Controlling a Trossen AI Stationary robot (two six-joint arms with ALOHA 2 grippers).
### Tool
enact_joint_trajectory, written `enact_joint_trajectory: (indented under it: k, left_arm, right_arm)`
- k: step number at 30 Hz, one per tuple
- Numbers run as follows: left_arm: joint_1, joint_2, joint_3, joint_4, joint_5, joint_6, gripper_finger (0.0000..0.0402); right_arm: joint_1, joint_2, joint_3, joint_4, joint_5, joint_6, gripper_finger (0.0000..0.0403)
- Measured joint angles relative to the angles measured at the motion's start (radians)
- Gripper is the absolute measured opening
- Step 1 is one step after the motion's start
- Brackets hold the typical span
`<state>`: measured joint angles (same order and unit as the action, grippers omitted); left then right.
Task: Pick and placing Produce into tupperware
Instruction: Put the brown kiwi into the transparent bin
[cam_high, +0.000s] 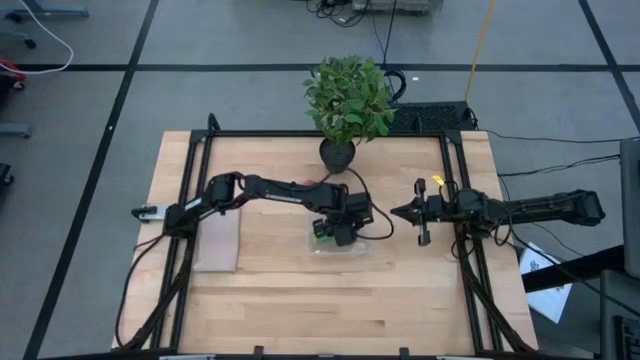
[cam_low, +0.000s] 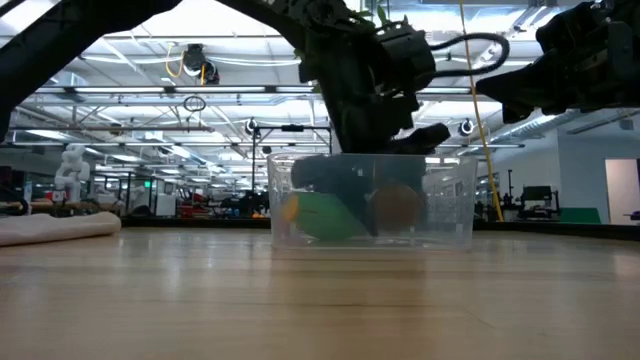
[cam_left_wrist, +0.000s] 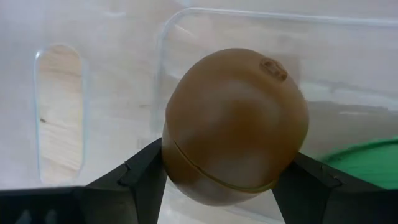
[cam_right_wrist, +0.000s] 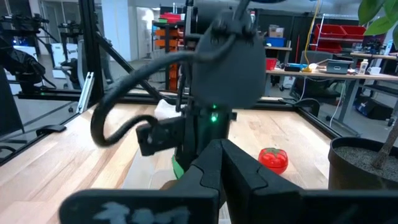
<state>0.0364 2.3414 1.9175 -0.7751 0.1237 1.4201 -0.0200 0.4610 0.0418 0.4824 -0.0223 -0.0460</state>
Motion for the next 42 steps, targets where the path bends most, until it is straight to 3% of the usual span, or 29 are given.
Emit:
enact_joint_trajectory:
  k: [23,42]
  left_arm:
    - [0.0,0.019,0.002,0.025,-0.037,0.014,0.0241]
    - [-0.003,0.019,0.001,0.026,-0.104,-0.169,0.0241]
  right_arm:
    - [0.0,0.014,0.0,0.008,0.0,-0.001,0.0]
    - [0.0,0.014,0.0,0.008,0.0,-0.003,0.0]
